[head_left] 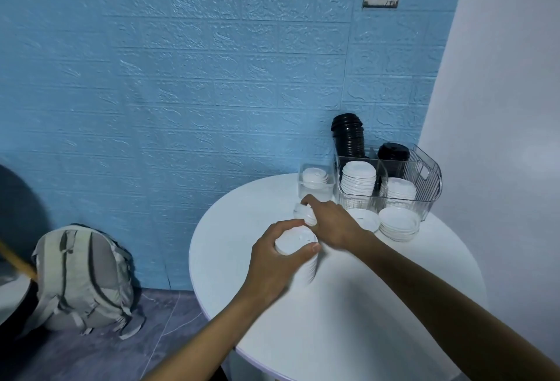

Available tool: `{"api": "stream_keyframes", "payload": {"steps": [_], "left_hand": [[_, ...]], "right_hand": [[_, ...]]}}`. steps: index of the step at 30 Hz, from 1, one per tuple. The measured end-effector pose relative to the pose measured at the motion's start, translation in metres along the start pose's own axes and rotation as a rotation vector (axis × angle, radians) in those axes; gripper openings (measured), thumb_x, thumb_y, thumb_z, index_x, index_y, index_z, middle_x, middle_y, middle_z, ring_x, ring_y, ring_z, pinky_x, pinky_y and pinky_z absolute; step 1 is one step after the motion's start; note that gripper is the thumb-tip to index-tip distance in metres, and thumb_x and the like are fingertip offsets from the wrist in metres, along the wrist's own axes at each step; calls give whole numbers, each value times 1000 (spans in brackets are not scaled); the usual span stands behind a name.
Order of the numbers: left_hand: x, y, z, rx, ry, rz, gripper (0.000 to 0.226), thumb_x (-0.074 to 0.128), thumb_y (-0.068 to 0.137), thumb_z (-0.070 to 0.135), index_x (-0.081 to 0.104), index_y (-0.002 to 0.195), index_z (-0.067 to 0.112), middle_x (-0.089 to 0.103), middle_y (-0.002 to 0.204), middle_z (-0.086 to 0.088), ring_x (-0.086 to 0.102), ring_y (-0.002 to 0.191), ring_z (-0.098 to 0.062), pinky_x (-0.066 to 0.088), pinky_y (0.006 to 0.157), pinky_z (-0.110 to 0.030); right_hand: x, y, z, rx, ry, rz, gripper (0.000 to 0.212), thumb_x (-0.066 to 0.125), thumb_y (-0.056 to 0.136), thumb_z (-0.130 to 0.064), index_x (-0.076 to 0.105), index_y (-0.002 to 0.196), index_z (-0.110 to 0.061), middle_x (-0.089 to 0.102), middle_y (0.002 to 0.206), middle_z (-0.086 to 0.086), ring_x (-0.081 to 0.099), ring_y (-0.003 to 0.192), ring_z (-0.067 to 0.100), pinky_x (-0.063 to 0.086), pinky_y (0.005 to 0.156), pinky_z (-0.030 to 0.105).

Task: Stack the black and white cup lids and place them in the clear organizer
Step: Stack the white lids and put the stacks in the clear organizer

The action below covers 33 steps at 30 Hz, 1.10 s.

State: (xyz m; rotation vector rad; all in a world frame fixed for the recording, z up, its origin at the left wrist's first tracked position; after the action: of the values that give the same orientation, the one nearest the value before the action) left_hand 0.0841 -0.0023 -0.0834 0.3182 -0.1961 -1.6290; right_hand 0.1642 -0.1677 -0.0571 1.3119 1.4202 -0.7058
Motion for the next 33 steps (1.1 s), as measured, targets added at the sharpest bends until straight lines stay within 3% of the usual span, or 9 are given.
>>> {"api": "stream_keyframes", "payload": {"steps": [4,6,10,16,21,24,27,29,33], "left_hand": [[0,-1,0,20,13,22,42,92,75,25,73,112,31,70,116,20,63,113,2,44,92,-9],[0,-1,1,43,23,43,43,93,71,30,74,110,31,67,117,19,61,114,2,43,93,-9],[3,0,2,48,24,59,55,89,60,47,72,111,34,66,116,20,62,112,3,44,92,-10],[2,-1,4,66,-5,106,73,87,58,49,60,125,38,61,131,20,57,119,1,49,101,-24],[0,-5,8,149,17,122,84,88,66,38,47,139,43,50,144,24,47,134,-2,41,112,-35],[0,-5,11,193,56,145,91,87,63,46,44,143,43,49,147,23,45,138,-6,40,114,-35],[-1,-5,11,224,98,186,89,89,63,44,48,142,43,53,141,22,49,137,-10,43,113,-40],[-2,-5,10,226,117,219,87,91,62,40,53,140,42,56,137,22,51,134,-11,45,111,-42],[-6,-7,11,203,135,271,85,90,58,48,59,136,43,58,131,24,52,130,-5,47,108,-35]], "right_hand": [[-15,-17,3,80,319,175,41,73,86,-41,52,119,-30,70,103,0,65,93,26,49,80,35],[-23,-26,4,116,482,263,40,77,83,-34,53,115,-32,68,102,-4,67,90,24,56,81,41],[-36,-45,-1,171,889,333,45,73,87,-5,50,120,-26,64,110,9,68,94,30,64,65,39],[-46,-59,-12,172,1215,444,46,67,90,4,54,114,-33,66,111,12,73,89,19,63,63,41],[-48,-60,-29,221,1287,402,31,62,95,-7,60,123,-21,67,94,5,64,65,10,55,51,30],[-43,-55,-36,233,1295,356,21,59,98,-14,64,117,-22,62,80,-5,53,63,7,41,51,20],[-36,-54,-43,218,1257,265,19,55,101,-15,66,116,-18,62,77,-11,56,60,-6,40,51,9],[-33,-56,-47,190,1189,239,18,54,102,-17,69,112,-16,68,82,-11,61,73,-4,42,61,7],[-31,-62,-47,119,1084,241,19,59,101,-27,71,114,-20,71,117,-4,65,107,4,45,88,11]]}}
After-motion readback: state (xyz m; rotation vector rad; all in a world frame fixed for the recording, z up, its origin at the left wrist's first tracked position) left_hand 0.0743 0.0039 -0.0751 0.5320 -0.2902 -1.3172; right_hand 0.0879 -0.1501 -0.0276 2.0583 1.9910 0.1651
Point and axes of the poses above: each hand's wrist, its own y-axis towards the middle knuckle, its own x-axis out of the palm, z = x × y, the point moved 3 cm from there along y, towards the middle knuckle
